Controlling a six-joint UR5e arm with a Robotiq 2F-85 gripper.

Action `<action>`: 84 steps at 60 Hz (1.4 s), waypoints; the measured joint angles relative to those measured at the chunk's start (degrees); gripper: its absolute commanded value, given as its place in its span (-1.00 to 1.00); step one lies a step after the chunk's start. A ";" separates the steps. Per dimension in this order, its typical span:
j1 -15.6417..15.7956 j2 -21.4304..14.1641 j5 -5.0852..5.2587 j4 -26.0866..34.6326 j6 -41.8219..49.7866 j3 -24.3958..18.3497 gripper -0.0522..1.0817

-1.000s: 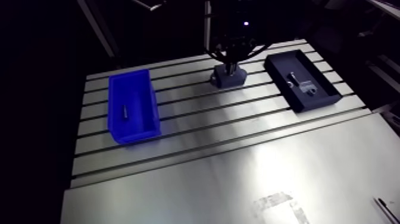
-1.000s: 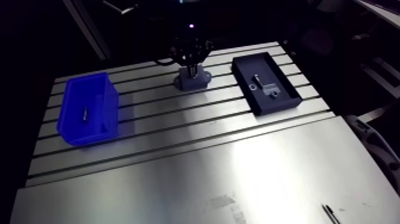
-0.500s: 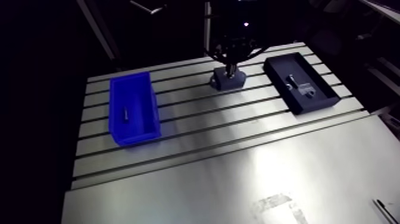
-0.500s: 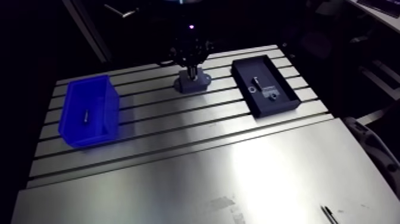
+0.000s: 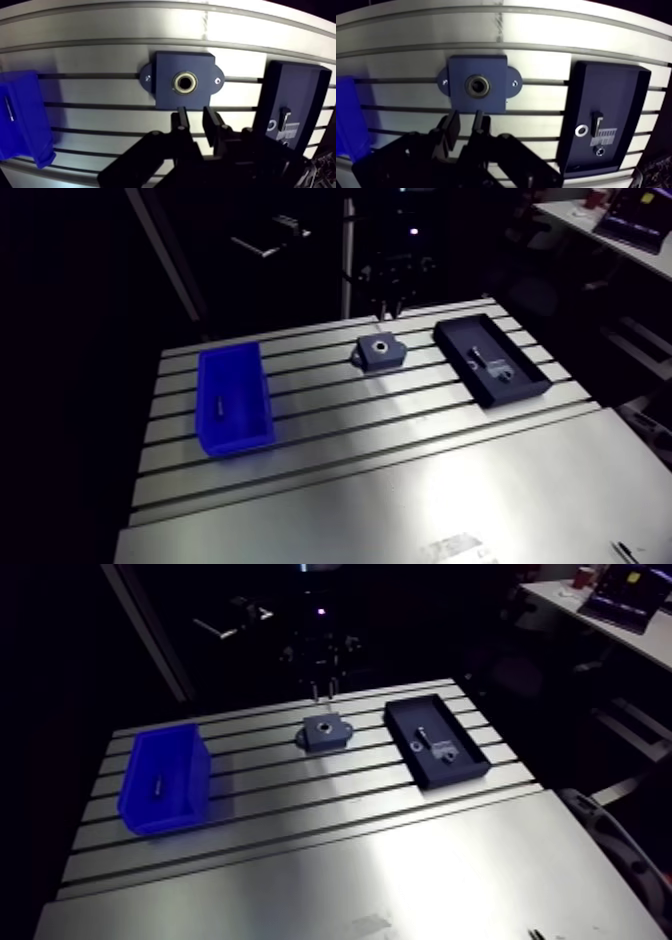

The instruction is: Pick up the bearing and press it into the housing until flush.

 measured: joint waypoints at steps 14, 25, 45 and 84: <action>0.02 -3.85 -0.24 5.89 0.11 -1.79 -0.90; 0.01 -6.41 -0.31 9.90 0.46 -3.56 -0.90; 0.02 -10.79 -0.16 17.15 2.09 -7.05 -0.90; 7.34 -16.66 -0.13 24.78 12.74 -9.21 -0.90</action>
